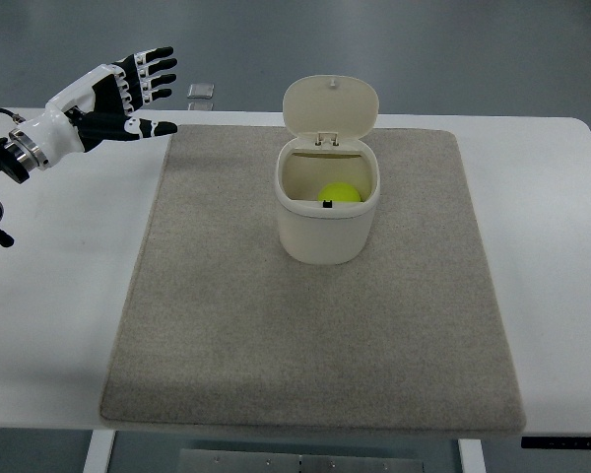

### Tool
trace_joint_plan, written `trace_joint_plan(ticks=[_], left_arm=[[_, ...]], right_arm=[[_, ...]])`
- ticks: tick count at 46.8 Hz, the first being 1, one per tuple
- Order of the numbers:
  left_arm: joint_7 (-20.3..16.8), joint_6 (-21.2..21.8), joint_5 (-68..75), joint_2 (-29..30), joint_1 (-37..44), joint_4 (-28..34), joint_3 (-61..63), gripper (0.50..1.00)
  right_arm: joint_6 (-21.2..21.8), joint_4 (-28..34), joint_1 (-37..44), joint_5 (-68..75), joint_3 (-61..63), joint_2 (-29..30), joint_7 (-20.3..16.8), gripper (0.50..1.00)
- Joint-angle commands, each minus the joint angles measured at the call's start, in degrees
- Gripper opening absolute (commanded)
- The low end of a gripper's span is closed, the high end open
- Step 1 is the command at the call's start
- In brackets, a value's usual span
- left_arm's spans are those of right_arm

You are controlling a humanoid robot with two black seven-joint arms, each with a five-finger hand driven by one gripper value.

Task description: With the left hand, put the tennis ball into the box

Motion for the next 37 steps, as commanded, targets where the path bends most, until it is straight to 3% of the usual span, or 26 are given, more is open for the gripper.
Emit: trace_joint_plan(ticks=[1,9,17,22,37], left_arm=[[2.9,-2.7,-3.6,-2.4,-0.2,3.2,-0.5,0.999],[7.0,-8.1,-9.4,-6.9,-0.5,10.1,-2.9,0.999],[16.9,-15.3,-19.5,-10.5,0.0,16.8,-9.1,0.999],[22.8,-15.6,-25.4,-12.0,-0.1,19.3,-11.1,0.999],[25.9,-15.6,-28.1,-12.2,-0.3,19.7,-13.5,0.999]], right_arm=[[0.0,0.0,0.0,0.0,0.0,0.0,0.0,0.901],[0.0,0.0,0.0,0.0,0.0,0.0,0.0,0.901],[0.0,0.0,-0.1,0.0,0.0,0.0,0.0,0.901],[0.0,0.0,-0.1,0.0,0.1,0.0,0.0,0.903],[0.0,0.0,0.0,0.0,0.0,0.0,0.0,0.903]])
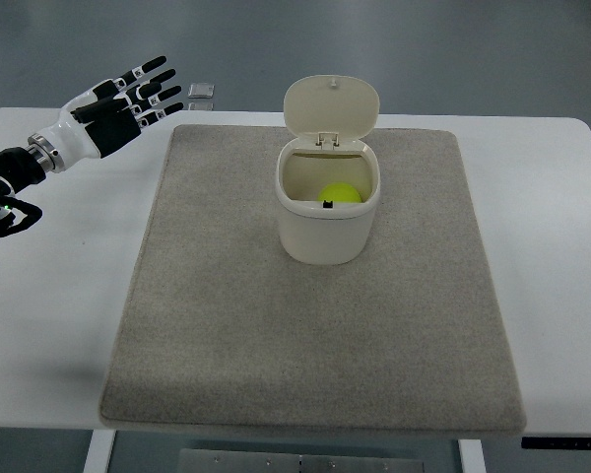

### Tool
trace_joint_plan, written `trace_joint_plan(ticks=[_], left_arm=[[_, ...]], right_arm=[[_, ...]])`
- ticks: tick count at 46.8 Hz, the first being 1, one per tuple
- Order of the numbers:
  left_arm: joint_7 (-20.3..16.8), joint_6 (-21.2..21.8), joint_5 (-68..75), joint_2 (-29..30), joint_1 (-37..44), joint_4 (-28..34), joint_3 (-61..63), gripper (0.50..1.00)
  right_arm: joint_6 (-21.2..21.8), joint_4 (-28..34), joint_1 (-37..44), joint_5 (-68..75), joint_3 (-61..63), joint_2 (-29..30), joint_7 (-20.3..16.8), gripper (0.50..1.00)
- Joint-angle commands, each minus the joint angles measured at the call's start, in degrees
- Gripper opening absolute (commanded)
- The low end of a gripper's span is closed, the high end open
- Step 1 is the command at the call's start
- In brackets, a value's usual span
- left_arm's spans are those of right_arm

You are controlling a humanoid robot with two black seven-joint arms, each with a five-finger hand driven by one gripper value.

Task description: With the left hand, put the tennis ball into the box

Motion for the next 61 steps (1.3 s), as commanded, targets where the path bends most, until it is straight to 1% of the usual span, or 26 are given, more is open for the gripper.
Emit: trace_joint_plan(ticks=[1,61], left_arm=[[0.5,0.0,-1.0,-0.2,0.6,-0.1,-0.3,0.999],[0.3,0.0,-2.0,-0.1,1.2,-0.4,-0.4,0.999]], right_arm=[[0.0,0.0,0.0,0.0,0.0,0.0,0.0,0.903],[0.0,0.4,-0.1,0.2,0.0,0.0,0.1,0.901]])
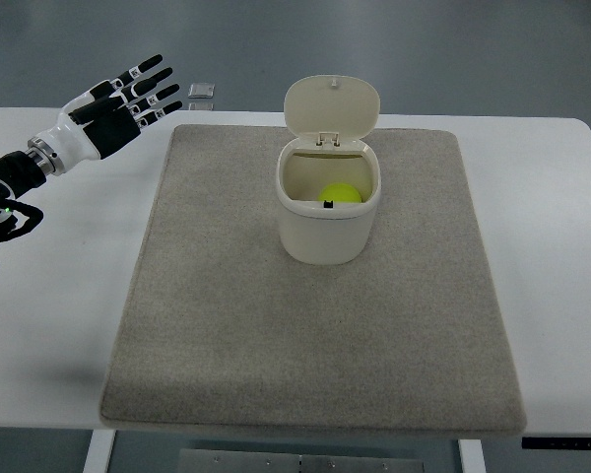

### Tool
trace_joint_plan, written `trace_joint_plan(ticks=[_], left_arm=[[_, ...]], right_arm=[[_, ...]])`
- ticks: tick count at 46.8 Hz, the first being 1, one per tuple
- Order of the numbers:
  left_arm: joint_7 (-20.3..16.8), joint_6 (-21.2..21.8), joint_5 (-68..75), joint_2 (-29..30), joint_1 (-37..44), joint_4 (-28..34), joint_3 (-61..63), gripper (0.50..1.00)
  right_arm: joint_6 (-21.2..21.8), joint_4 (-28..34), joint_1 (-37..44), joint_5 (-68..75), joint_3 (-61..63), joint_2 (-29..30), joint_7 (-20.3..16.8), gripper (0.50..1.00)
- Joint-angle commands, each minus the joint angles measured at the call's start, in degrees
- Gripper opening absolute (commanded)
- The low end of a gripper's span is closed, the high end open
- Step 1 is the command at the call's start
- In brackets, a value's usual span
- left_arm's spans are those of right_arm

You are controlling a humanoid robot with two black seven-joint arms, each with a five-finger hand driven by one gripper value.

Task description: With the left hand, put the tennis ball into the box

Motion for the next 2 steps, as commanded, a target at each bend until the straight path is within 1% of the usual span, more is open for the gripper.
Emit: trace_joint_plan(ticks=[1,2], left_arm=[[0.0,0.0,0.0,0.1,0.0,0.0,0.0,0.999],[0.0,0.0,0.0,0.1,0.0,0.0,0.0,0.999]], right_arm=[[-0.1,0.0,-0.1,-0.1,0.0,0.0,0.1,0.903],[0.0,0.0,-0.1,-0.1,0.0,0.0,0.1,0.901]])
